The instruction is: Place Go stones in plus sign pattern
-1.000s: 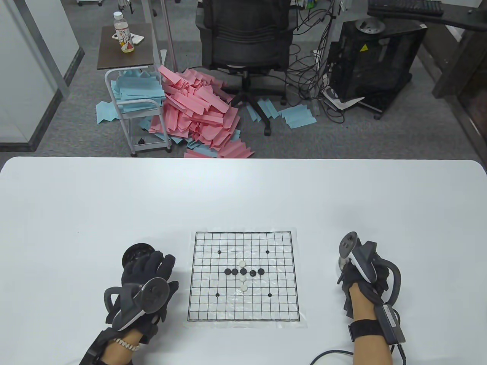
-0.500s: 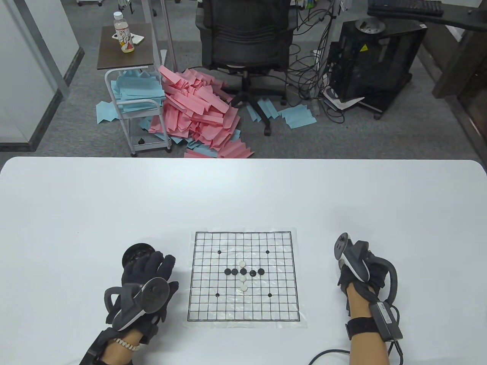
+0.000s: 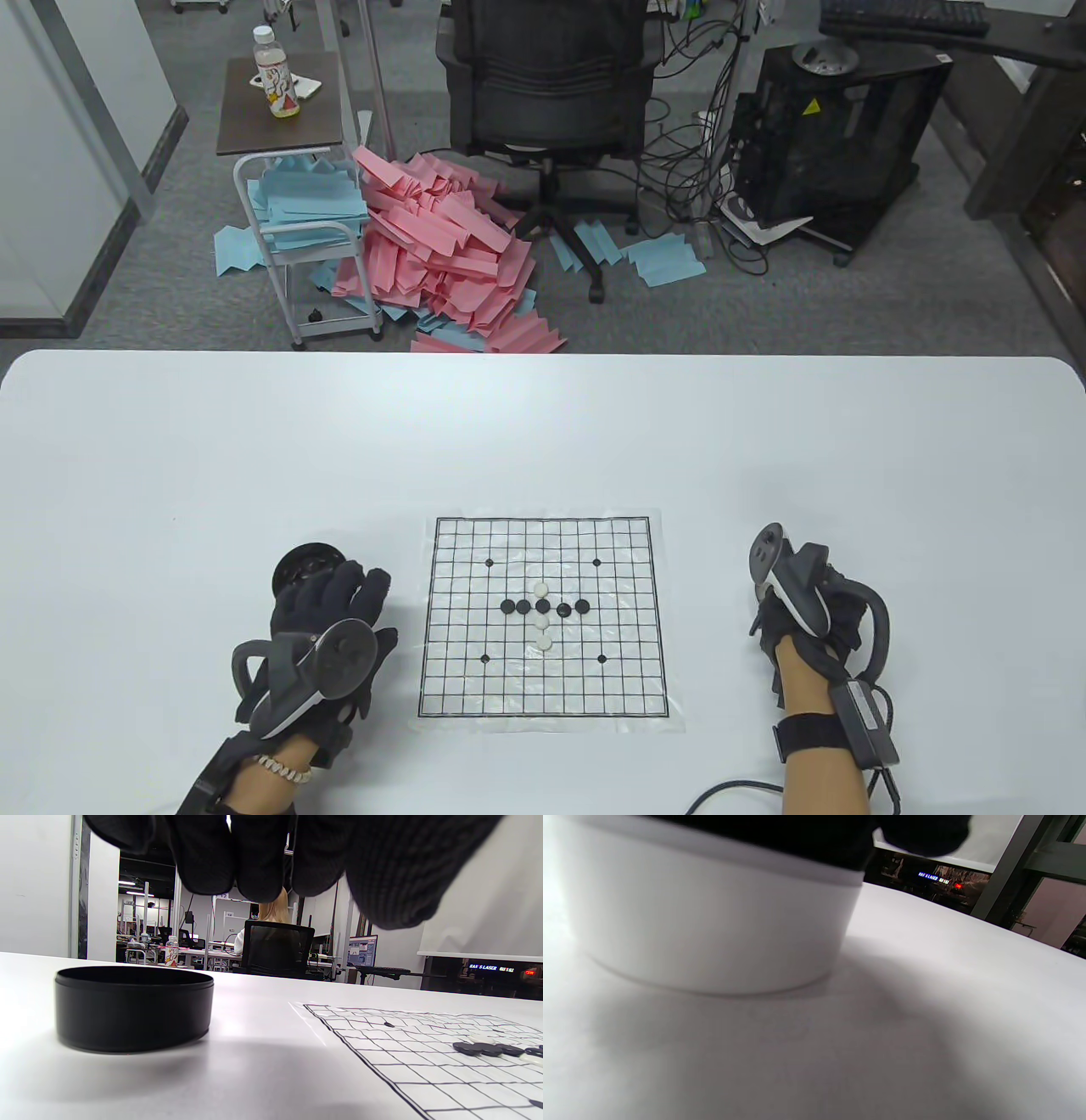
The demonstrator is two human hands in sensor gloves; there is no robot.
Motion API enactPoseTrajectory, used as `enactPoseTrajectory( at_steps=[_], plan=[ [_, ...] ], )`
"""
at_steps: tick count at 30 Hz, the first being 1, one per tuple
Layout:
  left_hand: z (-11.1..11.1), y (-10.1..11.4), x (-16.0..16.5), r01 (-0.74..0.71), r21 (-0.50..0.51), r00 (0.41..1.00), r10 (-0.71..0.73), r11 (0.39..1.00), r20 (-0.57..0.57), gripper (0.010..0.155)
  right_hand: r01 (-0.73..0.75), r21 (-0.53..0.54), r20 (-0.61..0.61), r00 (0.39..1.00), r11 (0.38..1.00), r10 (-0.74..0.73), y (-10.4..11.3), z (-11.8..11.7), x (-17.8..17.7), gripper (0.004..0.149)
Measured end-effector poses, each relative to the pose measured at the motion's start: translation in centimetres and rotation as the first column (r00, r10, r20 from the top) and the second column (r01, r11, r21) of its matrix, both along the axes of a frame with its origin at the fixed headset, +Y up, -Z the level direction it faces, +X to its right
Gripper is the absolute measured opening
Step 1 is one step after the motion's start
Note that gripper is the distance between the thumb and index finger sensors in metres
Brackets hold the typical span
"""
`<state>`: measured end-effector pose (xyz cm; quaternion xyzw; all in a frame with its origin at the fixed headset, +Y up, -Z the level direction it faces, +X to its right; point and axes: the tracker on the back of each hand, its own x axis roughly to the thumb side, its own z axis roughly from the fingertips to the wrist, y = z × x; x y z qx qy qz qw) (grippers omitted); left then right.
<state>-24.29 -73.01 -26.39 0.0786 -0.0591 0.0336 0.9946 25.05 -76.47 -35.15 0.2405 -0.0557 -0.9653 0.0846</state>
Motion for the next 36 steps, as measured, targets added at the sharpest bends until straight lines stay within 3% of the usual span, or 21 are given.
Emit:
enactPoseTrajectory(
  at_steps=[9, 14, 19, 26, 36],
  plan=[
    [0.0, 0.0, -0.1, -0.007, 0.003, 1.000, 0.007, 1.000, 0.001, 0.072, -0.013, 0.123, -0.060, 0.998, 0.992, 0.021, 3.6, 0.0, -2.6, 0.036],
    [0.0, 0.0, -0.1, -0.007, 0.008, 1.000, 0.007, 1.000, 0.005, 0.072, 0.014, 0.178, -0.185, 0.982, 0.984, 0.019, 6.1, -0.5, -7.5, 0.036],
    [0.0, 0.0, -0.1, -0.008, 0.008, 1.000, 0.008, 1.000, 0.005, 0.072, 0.080, 0.168, -0.304, 0.952, 0.982, -0.025, 7.0, -1.2, -13.2, 0.036],
    [0.0, 0.0, -0.1, -0.006, 0.006, 1.000, 0.006, 1.000, 0.007, 0.072, 0.185, 0.076, -0.412, 0.901, 0.980, -0.138, 5.5, -2.2, -20.7, 0.037],
    [0.0, 0.0, -0.2, -0.006, 0.005, 1.000, 0.006, 1.000, 0.004, 0.072, 0.170, -0.062, -0.370, 0.911, 0.984, -0.180, 1.9, -3.7, -24.4, 0.036]
  ],
)
